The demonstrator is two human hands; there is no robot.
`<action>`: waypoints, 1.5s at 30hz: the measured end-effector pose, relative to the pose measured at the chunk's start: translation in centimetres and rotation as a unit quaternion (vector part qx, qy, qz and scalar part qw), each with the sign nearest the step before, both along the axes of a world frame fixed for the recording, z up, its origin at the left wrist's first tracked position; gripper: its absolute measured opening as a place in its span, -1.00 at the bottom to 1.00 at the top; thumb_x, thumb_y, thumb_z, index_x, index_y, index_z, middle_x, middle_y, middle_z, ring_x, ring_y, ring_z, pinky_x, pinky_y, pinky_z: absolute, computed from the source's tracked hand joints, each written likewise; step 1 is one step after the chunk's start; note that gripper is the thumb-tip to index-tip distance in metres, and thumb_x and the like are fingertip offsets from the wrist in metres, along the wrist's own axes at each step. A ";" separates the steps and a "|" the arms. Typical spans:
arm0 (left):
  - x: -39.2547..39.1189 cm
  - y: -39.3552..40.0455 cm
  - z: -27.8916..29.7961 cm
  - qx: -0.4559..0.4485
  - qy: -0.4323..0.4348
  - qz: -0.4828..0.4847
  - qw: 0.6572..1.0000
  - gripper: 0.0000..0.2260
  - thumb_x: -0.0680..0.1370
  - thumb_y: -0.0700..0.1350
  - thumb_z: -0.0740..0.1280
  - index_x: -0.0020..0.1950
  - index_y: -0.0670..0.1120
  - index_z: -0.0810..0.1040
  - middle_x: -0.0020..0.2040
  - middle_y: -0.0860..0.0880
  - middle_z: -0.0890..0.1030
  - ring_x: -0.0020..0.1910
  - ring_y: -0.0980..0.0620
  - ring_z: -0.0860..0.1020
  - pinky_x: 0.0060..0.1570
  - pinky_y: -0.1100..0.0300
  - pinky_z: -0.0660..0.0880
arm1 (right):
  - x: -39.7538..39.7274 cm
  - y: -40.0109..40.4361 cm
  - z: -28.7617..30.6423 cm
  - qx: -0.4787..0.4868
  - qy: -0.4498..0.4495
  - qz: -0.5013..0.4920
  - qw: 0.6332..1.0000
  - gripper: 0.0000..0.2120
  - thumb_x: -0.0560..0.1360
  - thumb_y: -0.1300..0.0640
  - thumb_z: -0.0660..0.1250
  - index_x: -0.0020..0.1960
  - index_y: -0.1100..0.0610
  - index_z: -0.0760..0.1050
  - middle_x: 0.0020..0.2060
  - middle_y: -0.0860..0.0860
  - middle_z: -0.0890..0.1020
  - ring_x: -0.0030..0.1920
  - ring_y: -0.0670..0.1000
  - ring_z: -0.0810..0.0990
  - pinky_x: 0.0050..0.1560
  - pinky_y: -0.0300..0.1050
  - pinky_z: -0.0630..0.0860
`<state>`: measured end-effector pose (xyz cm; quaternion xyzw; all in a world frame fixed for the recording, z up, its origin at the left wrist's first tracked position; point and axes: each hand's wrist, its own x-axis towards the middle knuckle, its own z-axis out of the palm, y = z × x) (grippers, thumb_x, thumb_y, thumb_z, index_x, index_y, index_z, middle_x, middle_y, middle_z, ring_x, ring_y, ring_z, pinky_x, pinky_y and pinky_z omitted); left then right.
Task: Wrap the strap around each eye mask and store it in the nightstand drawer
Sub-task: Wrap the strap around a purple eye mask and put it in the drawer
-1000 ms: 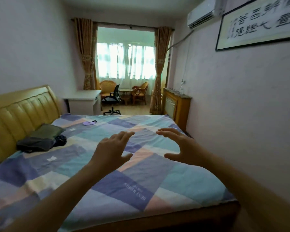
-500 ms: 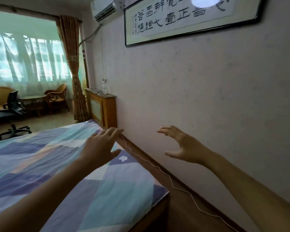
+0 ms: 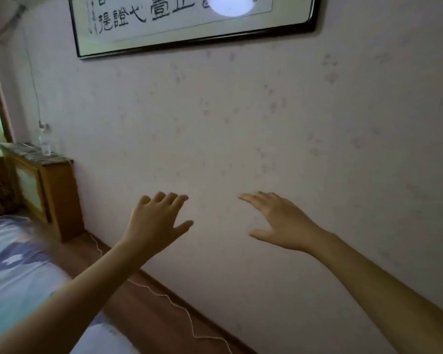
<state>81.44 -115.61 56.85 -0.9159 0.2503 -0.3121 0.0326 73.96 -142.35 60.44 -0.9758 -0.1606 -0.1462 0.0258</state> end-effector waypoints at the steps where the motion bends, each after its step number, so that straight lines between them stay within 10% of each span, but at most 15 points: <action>1: 2.1 -0.9 0.2 -0.008 0.000 0.009 1.000 -0.47 0.46 0.27 0.28 0.28 -0.04 0.51 0.13 -0.02 0.63 0.05 -0.08 0.60 -0.05 0.01 0.51 | 2.7 -0.6 0.3 -0.005 -0.002 0.004 1.000 -0.31 0.49 -0.13 0.30 0.51 -0.13 0.04 0.48 -0.13 0.21 0.44 -0.04 0.20 0.40 -0.08 0.21; 10: 19.2 2.5 2.5 0.004 0.021 0.173 0.985 -0.34 0.49 0.38 -0.05 0.42 0.03 0.35 0.36 0.02 0.46 0.32 -0.02 0.44 0.17 0.01 0.42 | 29.0 3.8 1.4 -0.004 0.006 0.127 0.992 -0.30 0.47 -0.20 0.28 0.51 -0.12 0.06 0.53 -0.11 0.12 0.52 -0.04 0.04 0.46 -0.06 0.09; 16: 30.6 10.3 2.0 0.012 0.115 0.305 0.945 -0.29 0.50 0.36 0.12 0.55 0.08 0.03 0.56 0.05 0.10 0.52 0.03 0.10 0.41 0.01 0.20 | 44.1 12.0 0.1 0.013 0.007 0.218 0.976 -0.30 0.46 -0.21 0.28 0.51 -0.13 0.06 0.54 -0.11 0.08 0.53 -0.04 0.01 0.49 -0.03 0.06; 28: 55.1 18.2 2.4 -0.049 0.121 0.337 0.932 -0.31 0.49 0.35 0.16 0.52 0.10 0.09 0.53 0.10 0.17 0.49 0.06 0.17 0.38 0.02 0.22 | 70.2 21.4 0.7 0.049 -0.004 0.293 0.955 -0.41 0.55 -0.21 0.15 0.52 -0.12 0.05 0.53 -0.13 0.11 0.51 -0.11 0.04 0.45 -0.13 0.05; 45: 78.2 50.2 5.8 -0.058 0.045 0.538 0.839 -0.32 0.49 0.32 0.19 0.52 0.14 0.07 0.48 0.14 0.27 0.32 0.07 0.42 0.07 0.15 0.46 | 105.2 61.2 1.4 0.126 0.052 0.518 0.844 -0.31 0.50 -0.15 0.27 0.51 -0.19 -0.02 0.50 -0.22 0.13 0.42 -0.07 0.32 0.25 -0.08 0.45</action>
